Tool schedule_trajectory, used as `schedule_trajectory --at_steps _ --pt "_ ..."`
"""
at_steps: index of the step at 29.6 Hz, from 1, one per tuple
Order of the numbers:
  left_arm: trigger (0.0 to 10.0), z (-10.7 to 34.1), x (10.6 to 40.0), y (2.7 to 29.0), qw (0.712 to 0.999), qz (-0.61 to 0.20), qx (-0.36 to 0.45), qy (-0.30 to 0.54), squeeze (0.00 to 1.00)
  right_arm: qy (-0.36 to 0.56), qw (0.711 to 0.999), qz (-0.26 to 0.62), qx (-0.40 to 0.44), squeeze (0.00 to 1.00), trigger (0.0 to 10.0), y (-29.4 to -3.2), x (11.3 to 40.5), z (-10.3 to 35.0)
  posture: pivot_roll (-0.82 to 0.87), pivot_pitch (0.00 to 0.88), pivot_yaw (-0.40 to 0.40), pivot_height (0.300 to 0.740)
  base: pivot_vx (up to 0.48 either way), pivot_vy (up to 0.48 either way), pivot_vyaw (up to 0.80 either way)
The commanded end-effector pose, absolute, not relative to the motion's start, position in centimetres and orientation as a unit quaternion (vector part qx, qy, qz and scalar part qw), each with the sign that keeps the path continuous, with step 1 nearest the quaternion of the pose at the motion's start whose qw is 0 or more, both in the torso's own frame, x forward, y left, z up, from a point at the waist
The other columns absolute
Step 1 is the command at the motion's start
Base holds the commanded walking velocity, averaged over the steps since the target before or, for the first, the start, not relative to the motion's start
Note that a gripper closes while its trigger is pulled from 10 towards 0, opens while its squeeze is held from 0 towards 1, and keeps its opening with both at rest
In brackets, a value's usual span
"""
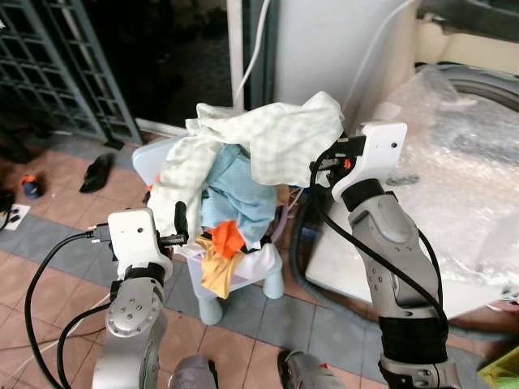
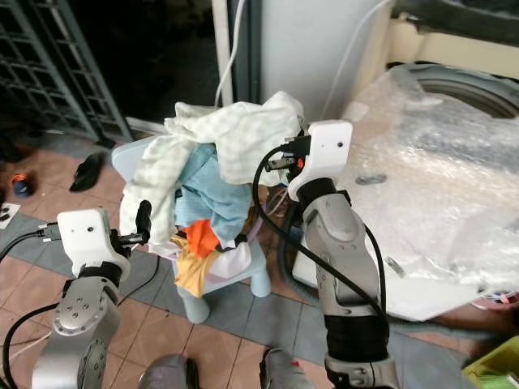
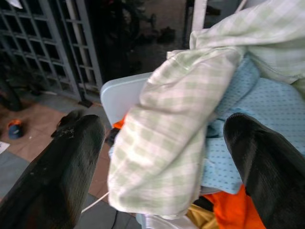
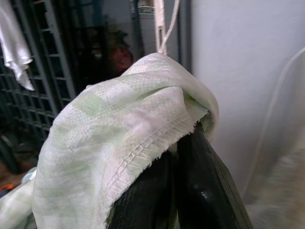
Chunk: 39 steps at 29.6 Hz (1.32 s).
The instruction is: Clothes washing
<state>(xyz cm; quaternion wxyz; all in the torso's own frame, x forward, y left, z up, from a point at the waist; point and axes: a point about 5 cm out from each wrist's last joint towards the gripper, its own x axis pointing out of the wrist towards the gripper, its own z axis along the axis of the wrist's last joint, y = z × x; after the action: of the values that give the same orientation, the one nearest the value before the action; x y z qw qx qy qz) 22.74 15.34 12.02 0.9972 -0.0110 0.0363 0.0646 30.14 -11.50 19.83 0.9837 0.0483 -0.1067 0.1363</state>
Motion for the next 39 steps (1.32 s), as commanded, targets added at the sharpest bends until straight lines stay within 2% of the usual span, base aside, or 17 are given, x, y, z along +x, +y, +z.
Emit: schedule_trajectory --at_steps 1,11,16,26,33,39 --pt "10.0 11.7 22.7 15.2 0.997 0.059 -0.013 0.043 0.00 -0.121 0.983 0.134 0.043 0.00 10.0 -11.5 30.3 20.4 0.02 0.087 0.046 0.740 0.000 -0.424 -0.80" --pt "10.0 11.6 22.8 15.2 0.997 0.056 -0.010 0.044 0.00 -0.129 0.983 0.125 0.033 0.00 10.0 -11.7 30.5 20.6 0.03 0.091 0.047 0.740 0.000 -0.380 -0.63" --pt "10.0 11.6 22.8 15.2 0.997 0.054 -0.009 0.044 0.00 -0.131 0.984 0.117 0.028 0.00 10.0 -12.0 30.7 20.5 0.02 0.093 0.049 0.740 0.000 -0.262 -0.08" --pt "10.0 12.0 23.0 15.3 0.997 0.060 -0.014 0.036 0.00 -0.136 0.986 0.100 0.003 0.00 10.0 -13.1 31.0 20.6 0.01 0.115 0.048 0.740 0.000 0.000 0.00" --pt "10.0 12.0 22.8 14.8 0.998 0.052 -0.019 0.034 0.00 -0.127 0.990 0.046 -0.038 0.00 10.0 -14.9 31.2 20.2 0.01 0.115 0.033 0.740 0.000 0.000 0.00" --pt "10.0 12.1 22.7 15.1 0.998 0.047 -0.023 0.026 0.00 -0.116 0.991 0.061 -0.036 0.00 10.0 -14.7 31.1 19.5 0.02 0.101 0.036 0.740 0.000 0.000 0.00"
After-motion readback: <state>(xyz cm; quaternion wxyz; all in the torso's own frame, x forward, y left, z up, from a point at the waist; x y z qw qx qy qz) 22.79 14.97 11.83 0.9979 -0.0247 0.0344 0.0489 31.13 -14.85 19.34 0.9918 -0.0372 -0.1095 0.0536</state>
